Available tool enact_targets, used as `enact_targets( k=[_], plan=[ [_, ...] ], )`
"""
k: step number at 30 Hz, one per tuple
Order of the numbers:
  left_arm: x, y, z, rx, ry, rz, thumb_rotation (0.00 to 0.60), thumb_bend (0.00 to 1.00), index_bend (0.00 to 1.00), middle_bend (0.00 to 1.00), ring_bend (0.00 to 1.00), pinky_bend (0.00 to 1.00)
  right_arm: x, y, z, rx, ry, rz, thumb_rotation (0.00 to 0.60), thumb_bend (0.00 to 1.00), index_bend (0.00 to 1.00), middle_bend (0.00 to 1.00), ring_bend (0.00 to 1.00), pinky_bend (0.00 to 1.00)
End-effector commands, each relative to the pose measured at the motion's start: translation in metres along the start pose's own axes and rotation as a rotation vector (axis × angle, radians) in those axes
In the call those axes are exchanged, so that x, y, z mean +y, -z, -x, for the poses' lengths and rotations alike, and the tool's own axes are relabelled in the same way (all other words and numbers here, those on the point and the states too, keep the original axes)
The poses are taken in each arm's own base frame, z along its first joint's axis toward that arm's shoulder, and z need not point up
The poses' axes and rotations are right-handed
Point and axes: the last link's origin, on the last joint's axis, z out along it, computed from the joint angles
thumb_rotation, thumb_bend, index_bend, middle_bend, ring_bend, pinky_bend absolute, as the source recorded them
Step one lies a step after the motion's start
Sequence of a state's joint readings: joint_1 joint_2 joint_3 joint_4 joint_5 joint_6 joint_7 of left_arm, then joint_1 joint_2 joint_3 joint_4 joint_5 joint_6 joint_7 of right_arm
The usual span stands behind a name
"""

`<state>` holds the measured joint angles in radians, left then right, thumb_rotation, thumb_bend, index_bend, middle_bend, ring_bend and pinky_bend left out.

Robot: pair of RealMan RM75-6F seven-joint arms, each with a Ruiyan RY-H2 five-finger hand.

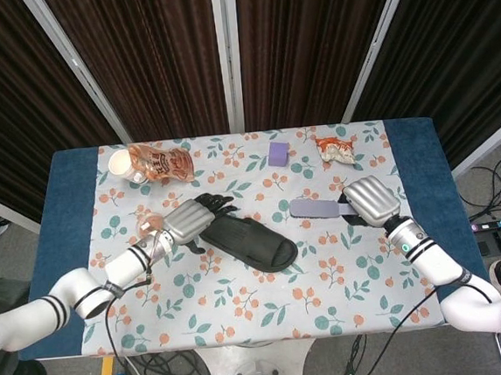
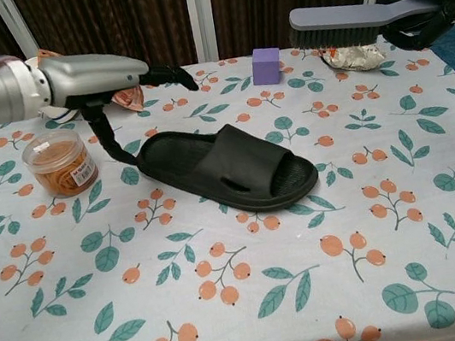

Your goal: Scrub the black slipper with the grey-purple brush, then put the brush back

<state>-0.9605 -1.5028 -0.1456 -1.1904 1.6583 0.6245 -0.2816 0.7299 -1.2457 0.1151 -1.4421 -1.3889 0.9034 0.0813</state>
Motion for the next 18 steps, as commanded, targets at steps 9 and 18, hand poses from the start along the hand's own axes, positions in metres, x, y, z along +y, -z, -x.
enact_targets(
  k=[9,18],
  plan=[
    [-0.002,-0.037,0.025,-0.103,-0.043,-0.07,0.6,0.15,0.14,0.12,0.07,0.12,-0.003,-0.005,0.011,-0.026,0.005,-0.008,0.6,0.47,1.0,1.0,1.0,1.0],
    [-0.01,-0.045,0.031,-0.125,0.007,-0.126,0.6,0.22,0.21,0.22,0.11,0.14,-0.004,-0.006,0.019,-0.048,0.008,-0.01,0.6,0.47,1.0,1.0,1.0,1.0]
  ],
)
